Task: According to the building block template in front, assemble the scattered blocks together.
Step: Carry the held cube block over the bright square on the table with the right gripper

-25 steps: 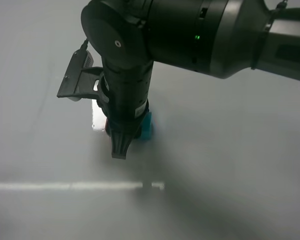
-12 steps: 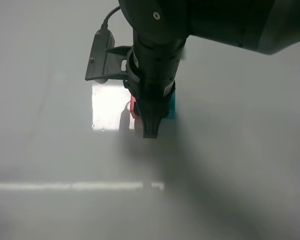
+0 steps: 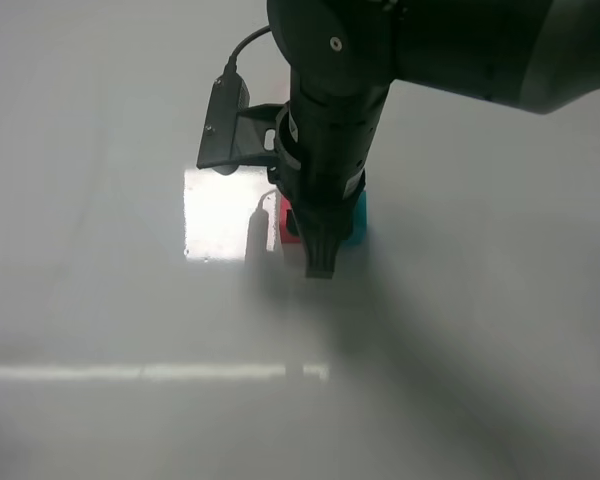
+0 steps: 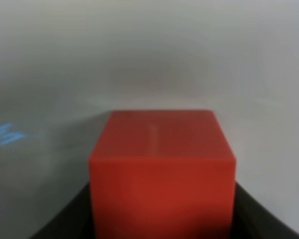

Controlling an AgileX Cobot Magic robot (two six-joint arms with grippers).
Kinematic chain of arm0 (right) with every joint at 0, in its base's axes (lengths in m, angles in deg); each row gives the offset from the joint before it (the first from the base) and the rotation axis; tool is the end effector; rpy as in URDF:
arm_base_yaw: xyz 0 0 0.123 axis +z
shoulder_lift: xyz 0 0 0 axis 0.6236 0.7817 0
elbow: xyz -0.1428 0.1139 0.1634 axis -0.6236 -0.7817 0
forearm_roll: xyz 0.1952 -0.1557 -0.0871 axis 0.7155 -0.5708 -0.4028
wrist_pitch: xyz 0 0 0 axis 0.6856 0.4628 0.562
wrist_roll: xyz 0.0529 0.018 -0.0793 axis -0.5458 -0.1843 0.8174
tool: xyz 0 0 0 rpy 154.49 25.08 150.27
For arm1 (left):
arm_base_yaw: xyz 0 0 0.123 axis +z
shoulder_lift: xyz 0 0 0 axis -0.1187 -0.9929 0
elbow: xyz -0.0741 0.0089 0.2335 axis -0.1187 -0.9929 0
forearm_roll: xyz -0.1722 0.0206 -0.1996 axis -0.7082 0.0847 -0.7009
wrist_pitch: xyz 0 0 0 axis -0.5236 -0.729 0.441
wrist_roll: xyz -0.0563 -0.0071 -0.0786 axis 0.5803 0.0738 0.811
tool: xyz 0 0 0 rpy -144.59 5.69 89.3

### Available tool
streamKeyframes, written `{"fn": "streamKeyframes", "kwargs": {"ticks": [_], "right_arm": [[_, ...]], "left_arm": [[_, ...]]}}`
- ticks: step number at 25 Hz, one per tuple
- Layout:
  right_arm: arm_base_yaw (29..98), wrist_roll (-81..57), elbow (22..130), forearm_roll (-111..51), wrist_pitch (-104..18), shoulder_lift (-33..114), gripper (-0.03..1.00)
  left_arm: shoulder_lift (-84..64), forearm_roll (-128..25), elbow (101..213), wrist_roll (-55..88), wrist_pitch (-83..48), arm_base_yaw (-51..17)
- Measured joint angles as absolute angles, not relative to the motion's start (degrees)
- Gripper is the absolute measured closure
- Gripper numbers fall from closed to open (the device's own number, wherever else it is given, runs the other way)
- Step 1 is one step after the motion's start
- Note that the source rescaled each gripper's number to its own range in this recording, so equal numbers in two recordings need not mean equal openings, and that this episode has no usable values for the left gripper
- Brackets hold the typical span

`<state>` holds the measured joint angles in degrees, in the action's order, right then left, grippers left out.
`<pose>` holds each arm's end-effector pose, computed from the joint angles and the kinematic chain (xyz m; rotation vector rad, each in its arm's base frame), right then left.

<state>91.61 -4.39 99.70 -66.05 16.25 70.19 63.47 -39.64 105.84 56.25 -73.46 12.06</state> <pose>0.2719 0.2904 0.3219 -1.7538 1.8336 -0.5140 0.0520 0.0027 0.2814 -0.1874 2.0221 -0.0321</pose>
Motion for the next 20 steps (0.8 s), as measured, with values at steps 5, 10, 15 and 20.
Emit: {"fn": "streamKeyframes", "kwargs": {"ticks": [5,10,15,20], "right_arm": [[91.61,-4.32,99.7,-66.04,16.01,70.19,0.96],[91.61,-4.82,99.7,-66.04,15.81,70.19,0.96],[91.61,-4.88,99.7,-66.04,15.17,70.19,0.96],[91.61,-4.95,99.7,-66.04,14.47,70.19,0.96]], "left_arm": [[63.47,-39.64,105.84,56.25,-73.46,12.06],[63.47,-39.64,105.84,56.25,-73.46,12.06],[63.47,-39.64,105.84,56.25,-73.46,12.06],[63.47,-39.64,105.84,56.25,-73.46,12.06]]}}
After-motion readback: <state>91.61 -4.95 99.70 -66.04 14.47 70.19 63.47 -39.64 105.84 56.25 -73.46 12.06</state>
